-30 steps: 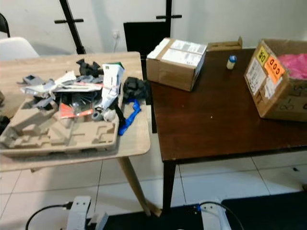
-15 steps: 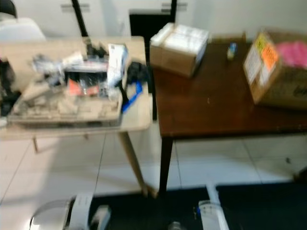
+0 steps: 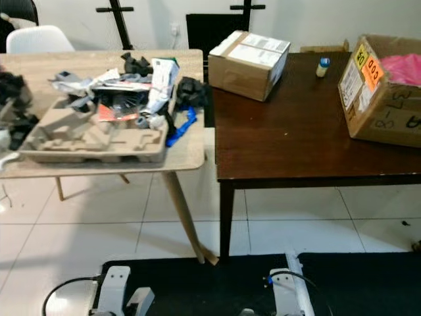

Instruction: Picking trash to rubbish bin

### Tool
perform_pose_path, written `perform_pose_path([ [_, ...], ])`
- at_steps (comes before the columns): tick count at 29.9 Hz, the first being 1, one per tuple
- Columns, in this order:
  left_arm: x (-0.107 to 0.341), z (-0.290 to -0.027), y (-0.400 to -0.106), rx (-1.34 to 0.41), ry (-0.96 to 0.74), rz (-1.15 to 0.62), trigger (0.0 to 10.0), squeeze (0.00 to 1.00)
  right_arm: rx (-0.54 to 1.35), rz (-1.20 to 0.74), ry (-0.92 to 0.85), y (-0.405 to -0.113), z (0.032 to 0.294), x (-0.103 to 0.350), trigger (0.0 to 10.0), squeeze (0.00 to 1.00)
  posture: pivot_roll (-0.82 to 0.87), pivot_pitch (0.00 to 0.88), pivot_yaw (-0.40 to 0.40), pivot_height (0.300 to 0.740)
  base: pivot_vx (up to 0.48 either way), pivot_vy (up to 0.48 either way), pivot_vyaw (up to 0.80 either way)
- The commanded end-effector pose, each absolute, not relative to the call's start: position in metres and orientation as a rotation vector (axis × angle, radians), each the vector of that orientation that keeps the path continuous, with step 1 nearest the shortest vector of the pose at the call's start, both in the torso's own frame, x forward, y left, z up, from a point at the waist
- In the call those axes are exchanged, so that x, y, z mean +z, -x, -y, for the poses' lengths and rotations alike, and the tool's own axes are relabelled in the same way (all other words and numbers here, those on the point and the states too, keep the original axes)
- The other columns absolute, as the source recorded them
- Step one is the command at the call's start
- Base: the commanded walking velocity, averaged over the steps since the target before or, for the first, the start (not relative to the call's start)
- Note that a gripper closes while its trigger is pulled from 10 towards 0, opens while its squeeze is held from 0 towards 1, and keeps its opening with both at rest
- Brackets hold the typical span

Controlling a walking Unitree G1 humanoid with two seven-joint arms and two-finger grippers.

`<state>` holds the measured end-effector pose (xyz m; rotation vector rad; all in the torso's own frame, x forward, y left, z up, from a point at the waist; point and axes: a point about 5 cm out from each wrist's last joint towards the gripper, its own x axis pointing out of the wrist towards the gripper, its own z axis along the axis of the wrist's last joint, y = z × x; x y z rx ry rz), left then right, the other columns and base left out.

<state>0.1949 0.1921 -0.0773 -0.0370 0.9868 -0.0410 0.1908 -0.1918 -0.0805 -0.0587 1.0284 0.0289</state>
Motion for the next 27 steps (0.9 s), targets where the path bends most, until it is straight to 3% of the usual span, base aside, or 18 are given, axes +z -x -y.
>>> perform_pose_path([
  [1,-0.077,-0.194,-0.194,-0.043,0.015,-0.992,10.0,0.0,0.011,-1.066,0.054,-0.18,0.196,-0.085,10.0,0.0,-0.08,0.157,0.023,0.74,0.0,0.0,0.0],
  [24,-0.071,-0.191,-0.205,-0.074,0.011,-0.938,10.0,0.0,0.026,-1.035,0.029,-0.189,0.18,-0.083,10.0,0.0,-0.08,0.116,0.028,0.74,0.0,0.0,0.0],
  [27,-0.071,-0.193,-0.204,-0.043,0.019,-0.933,10.0,0.0,0.023,-1.021,0.035,-0.204,0.181,-0.076,10.0,0.0,-0.08,0.109,0.026,0.74,0.0,-0.32,0.0],
])
